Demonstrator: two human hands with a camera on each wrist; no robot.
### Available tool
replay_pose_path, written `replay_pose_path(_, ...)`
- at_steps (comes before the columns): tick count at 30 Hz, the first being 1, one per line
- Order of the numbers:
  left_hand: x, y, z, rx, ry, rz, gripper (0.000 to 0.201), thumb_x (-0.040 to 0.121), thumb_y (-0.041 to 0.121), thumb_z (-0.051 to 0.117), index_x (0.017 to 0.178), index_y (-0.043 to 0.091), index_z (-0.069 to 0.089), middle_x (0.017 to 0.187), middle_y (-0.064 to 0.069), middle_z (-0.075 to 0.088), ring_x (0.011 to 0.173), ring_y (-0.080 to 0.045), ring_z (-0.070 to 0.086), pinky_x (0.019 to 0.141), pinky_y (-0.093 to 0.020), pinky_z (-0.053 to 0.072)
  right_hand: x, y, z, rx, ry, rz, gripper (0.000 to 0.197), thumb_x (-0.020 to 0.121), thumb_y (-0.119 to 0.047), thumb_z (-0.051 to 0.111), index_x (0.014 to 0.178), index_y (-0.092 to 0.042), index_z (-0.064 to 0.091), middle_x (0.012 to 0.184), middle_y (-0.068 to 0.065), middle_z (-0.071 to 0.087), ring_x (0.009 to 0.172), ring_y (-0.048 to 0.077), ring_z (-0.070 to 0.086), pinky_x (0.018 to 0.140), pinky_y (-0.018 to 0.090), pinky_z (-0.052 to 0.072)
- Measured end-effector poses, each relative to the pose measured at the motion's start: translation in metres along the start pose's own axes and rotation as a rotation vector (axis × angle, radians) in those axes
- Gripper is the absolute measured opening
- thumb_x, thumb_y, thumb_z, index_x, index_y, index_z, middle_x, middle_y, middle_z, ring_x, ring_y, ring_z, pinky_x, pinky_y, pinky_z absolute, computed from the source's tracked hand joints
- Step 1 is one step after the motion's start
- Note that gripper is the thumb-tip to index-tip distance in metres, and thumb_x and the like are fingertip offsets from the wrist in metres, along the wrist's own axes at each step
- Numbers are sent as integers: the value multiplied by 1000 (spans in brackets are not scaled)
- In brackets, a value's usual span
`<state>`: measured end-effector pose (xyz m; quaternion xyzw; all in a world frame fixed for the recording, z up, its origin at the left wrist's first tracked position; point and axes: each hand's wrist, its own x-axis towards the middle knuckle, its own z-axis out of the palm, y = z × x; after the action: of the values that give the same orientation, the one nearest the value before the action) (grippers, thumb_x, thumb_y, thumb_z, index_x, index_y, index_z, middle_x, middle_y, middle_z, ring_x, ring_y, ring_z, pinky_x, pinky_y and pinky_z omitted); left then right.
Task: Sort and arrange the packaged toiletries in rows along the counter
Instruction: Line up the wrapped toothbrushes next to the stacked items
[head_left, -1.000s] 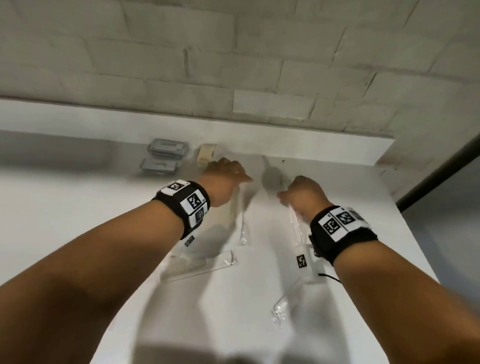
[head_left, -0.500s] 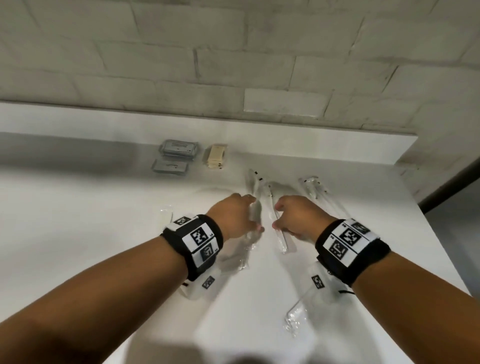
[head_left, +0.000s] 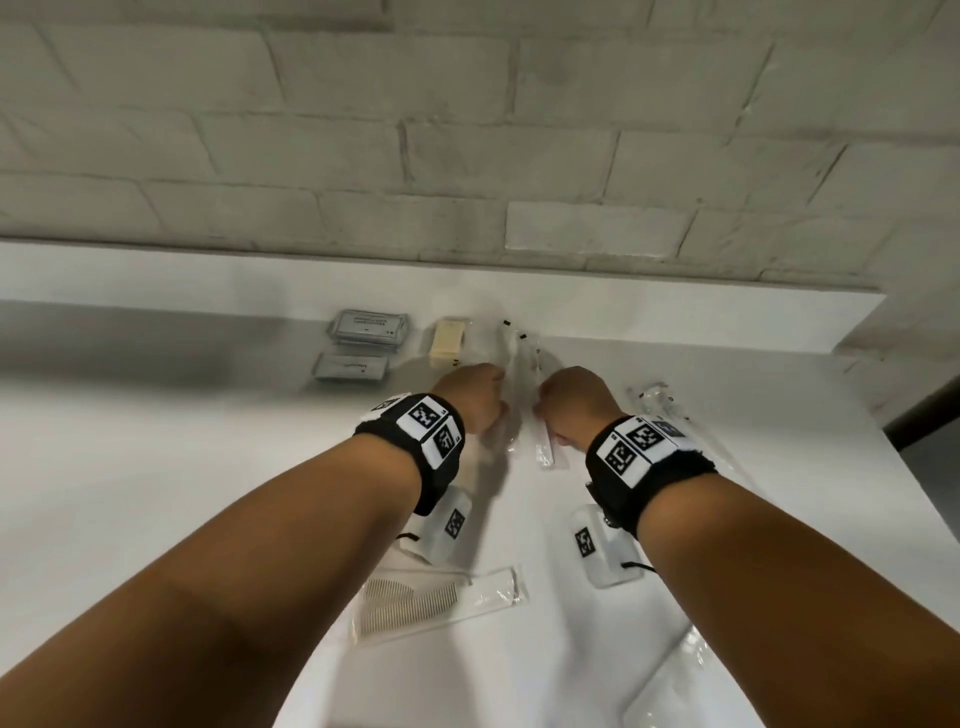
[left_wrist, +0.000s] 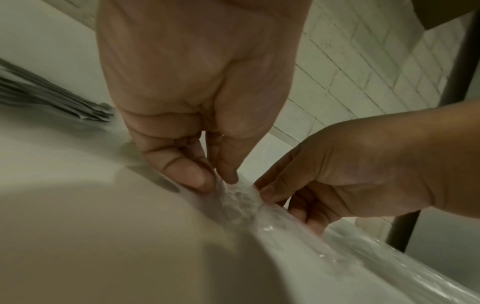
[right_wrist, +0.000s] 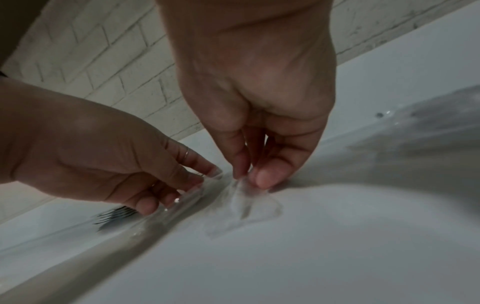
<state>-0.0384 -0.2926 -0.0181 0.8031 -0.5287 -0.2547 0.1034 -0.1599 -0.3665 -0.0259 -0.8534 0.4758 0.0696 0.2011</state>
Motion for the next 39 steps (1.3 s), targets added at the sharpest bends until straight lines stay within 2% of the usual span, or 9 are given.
replay_pose_path(9, 19, -3, 2, -3, -19, 20, 32, 92, 20, 51, 121, 10, 60, 122, -13, 64, 111, -31, 59, 96, -38, 47, 15, -5, 1, 173, 7, -25, 28, 91, -21, 55, 105, 0, 68, 90, 12, 63, 90, 28, 64, 82, 32, 51)
replay_pose_path(12, 22, -4, 5, -102, -11, -27, 46, 93, 29, 54, 135, 11, 49, 127, -13, 62, 113, -30, 59, 98, -40, 47, 2, 12, -14, 404, 47, 17, 36, 91, -23, 60, 123, -8, 58, 94, 3, 55, 65, 15, 51, 63, 23, 46)
replay_pose_path(17, 15, 0, 11, -15, 23, 2, 81, 91, 44, 55, 153, 25, 7, 153, -15, 31, 138, -33, 35, 111, -41, 33, -32, 83, -69, 481, 172, 223, 12, 92, -11, 53, 88, -8, 64, 78, 12, 66, 58, 26, 63, 64, 39, 56)
replay_pose_path(22, 12, 10, 15, 101, 17, 22, 81, 88, 52, 55, 152, 32, 11, 149, -17, 36, 133, -35, 41, 108, -42, 36, -51, 117, -70, 179, -201, 409, 18, 85, -14, 59, 73, -1, 61, 57, 12, 61, 46, 24, 56, 47, 27, 45)
replay_pose_path(26, 16, 10, 14, 161, 15, 4, 76, 87, 54, 54, 151, 36, 16, 146, -13, 42, 128, -34, 48, 103, -42, 41, -67, 96, -54, -184, -303, 274, 30, 75, -26, 75, 97, -13, 58, 51, 0, 60, 51, 21, 59, 59, 27, 51)
replay_pose_path(29, 15, 9, 16, 220, -2, 29, 71, 88, 56, 53, 149, 40, 20, 147, -12, 40, 129, -34, 46, 104, -42, 41, -71, 83, -41, -412, -271, 203, 74, 77, -33, 74, 139, -16, 37, 95, 1, 67, 87, 25, 66, 82, 34, 54)
replay_pose_path(32, 14, 8, 18, 292, -7, 61, 67, 87, 59, 50, 147, 41, 27, 147, -13, 40, 130, -35, 44, 106, -44, 40, -70, 74, -41, -506, -246, 173, 60, 84, -12, 60, 140, -8, 39, 126, 8, 59, 107, 27, 61, 83, 33, 47)
replay_pose_path(36, 15, 11, 18, 374, -21, 114, 61, 88, 59, 47, 143, 37, 36, 135, -19, 50, 118, -39, 51, 98, -43, 44, -65, 46, -74, -519, -114, -38, 20, 86, -17, 47, 96, -7, 62, 103, 11, 63, 87, 27, 58, 74, 33, 46)
replay_pose_path(39, 14, 11, 17, 426, -30, 145, 54, 89, 57, 43, 136, 30, 45, 125, -21, 54, 108, -38, 55, 91, -43, 47, -58, 21, -82, -482, 183, -247, 18, 87, -10, 48, 98, -18, 60, 102, 7, 56, 91, 30, 57, 73, 34, 45)
